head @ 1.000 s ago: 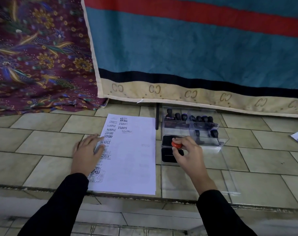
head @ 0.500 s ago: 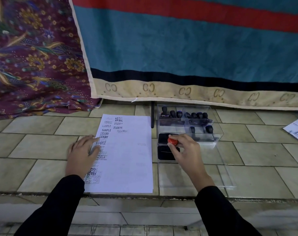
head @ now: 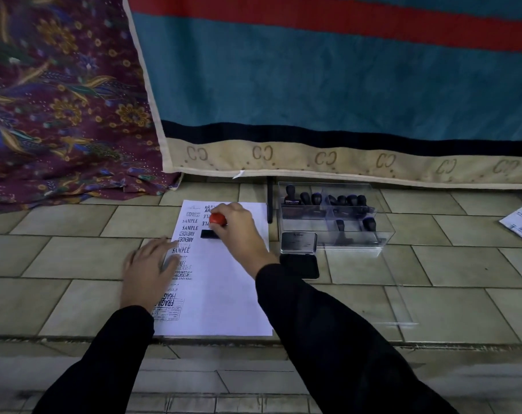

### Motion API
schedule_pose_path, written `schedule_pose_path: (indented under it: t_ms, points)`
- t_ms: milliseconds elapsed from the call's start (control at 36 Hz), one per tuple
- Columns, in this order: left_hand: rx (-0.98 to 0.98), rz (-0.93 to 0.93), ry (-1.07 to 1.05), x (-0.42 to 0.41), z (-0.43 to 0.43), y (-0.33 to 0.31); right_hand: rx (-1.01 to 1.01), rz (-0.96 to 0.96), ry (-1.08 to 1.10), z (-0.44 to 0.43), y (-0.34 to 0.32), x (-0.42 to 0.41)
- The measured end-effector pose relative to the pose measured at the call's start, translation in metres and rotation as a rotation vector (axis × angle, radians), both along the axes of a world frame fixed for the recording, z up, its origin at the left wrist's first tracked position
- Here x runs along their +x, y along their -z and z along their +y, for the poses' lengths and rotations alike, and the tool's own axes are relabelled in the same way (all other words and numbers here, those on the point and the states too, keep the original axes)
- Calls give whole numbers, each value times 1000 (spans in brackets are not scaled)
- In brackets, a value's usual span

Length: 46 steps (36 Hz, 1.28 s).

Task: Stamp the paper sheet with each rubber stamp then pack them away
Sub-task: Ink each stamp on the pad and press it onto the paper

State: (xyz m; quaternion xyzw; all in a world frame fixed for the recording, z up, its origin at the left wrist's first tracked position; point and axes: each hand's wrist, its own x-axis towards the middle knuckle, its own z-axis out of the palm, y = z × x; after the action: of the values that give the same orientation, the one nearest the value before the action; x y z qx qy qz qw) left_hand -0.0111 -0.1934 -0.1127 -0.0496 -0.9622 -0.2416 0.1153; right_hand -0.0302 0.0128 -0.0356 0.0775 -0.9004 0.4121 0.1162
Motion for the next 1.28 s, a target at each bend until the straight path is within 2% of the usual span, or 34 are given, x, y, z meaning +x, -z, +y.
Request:
schedule_pose_path:
  t_ms: [639, 1278]
  points:
    - [14, -4, -7, -1, 0, 1, 91, -115, -4, -17, 1, -10]
    - [-1, -34, -15, 4, 5, -5, 151, -71, -17, -17, 1, -15]
